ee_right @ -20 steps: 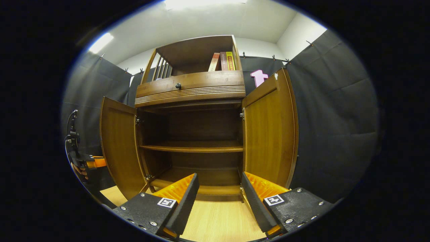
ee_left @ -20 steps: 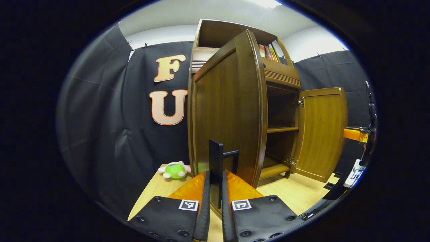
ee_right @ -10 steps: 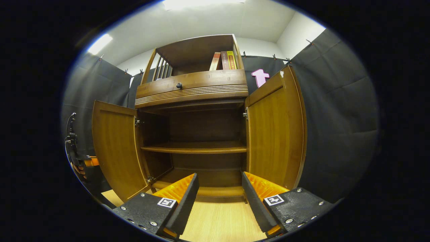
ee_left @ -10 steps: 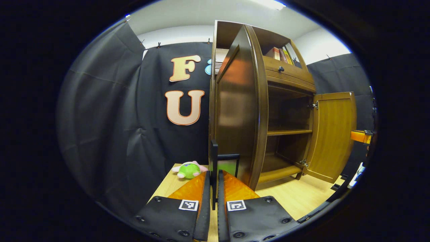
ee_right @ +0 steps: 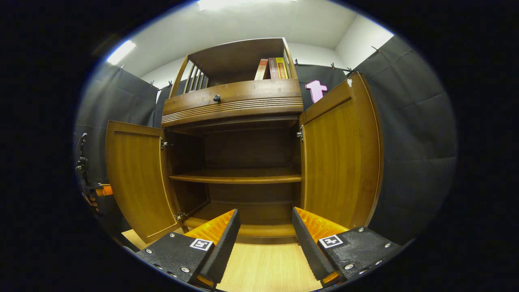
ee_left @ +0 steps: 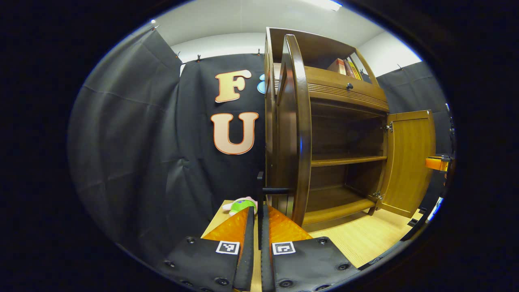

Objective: Open the right door of the double-door shoe cabinet with the right hand, and open the left door with the left hand.

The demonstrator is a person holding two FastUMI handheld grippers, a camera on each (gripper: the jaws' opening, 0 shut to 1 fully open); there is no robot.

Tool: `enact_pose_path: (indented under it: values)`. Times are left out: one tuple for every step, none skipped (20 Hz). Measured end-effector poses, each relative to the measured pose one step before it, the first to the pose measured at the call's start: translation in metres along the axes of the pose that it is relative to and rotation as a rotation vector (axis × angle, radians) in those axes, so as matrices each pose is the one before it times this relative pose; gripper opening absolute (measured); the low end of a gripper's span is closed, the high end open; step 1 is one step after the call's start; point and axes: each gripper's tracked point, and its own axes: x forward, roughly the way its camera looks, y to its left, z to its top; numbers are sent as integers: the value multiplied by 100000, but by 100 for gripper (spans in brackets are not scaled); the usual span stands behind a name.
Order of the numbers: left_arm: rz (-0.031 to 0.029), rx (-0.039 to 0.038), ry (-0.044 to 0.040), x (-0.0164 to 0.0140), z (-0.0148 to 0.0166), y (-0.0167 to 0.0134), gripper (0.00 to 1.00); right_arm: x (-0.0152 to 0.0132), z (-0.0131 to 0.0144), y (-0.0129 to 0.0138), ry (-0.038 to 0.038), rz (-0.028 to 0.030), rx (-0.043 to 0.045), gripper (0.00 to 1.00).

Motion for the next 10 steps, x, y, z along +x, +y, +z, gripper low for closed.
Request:
enact_pose_path:
  values:
    - [-999, -983, -39, -94, -91, -224, 8, 185, 13, 234, 1, 413, -28, 80]
    - [-609, -65, -65, -124, 122, -174, 16, 114, 11, 220, -49, 329, -165, 80]
    - [213, 1025, -161, -149, 76, 148, 9, 157, 35, 225, 5, 295, -152, 80]
    - [153, 1042, -129, 32, 86, 102, 16, 57, 32, 218, -90, 392, -28, 80]
    - [-279, 331, 8, -104, 36, -78, 16, 135, 32, 233, -125, 418, 51, 80]
    - [-371, -310, 358, -44, 16, -30, 16, 171, -70, 168, -110, 348, 147, 80]
    - [155, -729, 806, -78, -154, 32, 16, 141, -63, 203, 43, 265, 112, 80]
    - [552, -1903, 1718, -183, -218, -39, 16, 85, -117, 25, 343, -158, -16, 80]
    - [180, -1884, 915, -308, -42, -180, 17, 147, -205, -48, 683, -436, -320, 80]
    - [184, -907, -783, -200, 380, -117, 12, 124, -129, -98, 662, -501, -527, 80]
